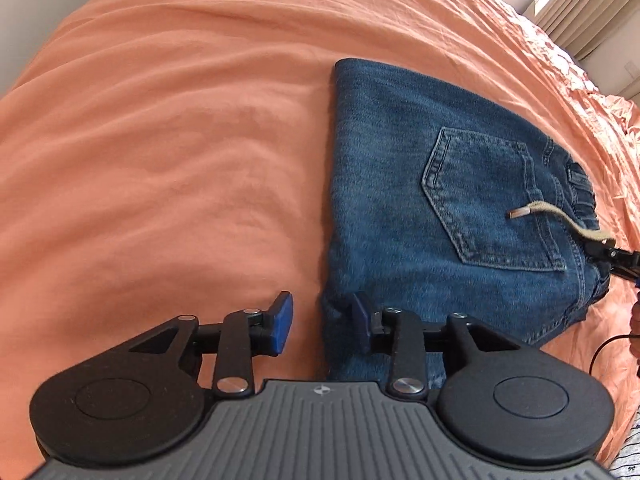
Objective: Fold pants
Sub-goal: 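Open both grippers and withdraw from the folded jeans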
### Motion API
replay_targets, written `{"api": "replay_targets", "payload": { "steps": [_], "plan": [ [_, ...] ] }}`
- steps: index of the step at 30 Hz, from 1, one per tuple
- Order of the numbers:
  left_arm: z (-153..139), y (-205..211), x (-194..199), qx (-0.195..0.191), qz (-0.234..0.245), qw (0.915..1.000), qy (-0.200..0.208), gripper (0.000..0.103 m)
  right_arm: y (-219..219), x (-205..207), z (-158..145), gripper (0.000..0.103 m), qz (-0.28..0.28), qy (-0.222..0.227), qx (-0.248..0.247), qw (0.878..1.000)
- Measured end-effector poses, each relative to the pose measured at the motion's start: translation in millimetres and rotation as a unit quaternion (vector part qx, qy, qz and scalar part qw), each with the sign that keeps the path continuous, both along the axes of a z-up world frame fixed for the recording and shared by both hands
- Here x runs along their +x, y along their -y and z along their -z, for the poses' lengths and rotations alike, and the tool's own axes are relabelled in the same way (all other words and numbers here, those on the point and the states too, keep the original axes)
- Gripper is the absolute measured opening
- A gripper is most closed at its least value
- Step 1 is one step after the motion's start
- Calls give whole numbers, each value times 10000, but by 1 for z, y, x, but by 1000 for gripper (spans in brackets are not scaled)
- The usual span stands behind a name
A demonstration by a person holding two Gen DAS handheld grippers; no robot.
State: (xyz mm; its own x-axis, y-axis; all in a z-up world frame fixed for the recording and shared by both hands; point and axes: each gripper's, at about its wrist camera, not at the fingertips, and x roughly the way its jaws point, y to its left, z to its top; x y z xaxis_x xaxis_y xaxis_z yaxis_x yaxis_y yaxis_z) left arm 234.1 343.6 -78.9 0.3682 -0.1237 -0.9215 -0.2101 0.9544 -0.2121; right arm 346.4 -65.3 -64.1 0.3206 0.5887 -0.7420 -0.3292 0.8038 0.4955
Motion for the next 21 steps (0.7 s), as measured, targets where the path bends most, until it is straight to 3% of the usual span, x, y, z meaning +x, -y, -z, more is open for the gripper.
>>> {"api": "replay_targets", "payload": {
  "steps": [4, 10, 16, 19, 21],
  "plan": [
    [-25, 11, -18, 723, 130, 9973, -12, 39, 3, -23, -46, 62, -109, 888, -576, 9943],
    [-111, 34, -56, 1092, 57, 9894, 951, 41, 15, -82, -119, 71, -376, 2060, -672, 9755],
    [-209, 85, -94, 2004, 530, 9651, 1600, 44, 19, -154, -180, 80, -550, 2774, -337, 9586],
    [-241, 106, -119, 2068, 531, 9568, 1974, 51, 21, -187, -197, 80, -532, 2915, -169, 9549],
    [-247, 123, -138, 2099, 504, 9481, 2336, 54, 21, -211, -201, 80, -486, 2996, -139, 9527]
  ]
}}
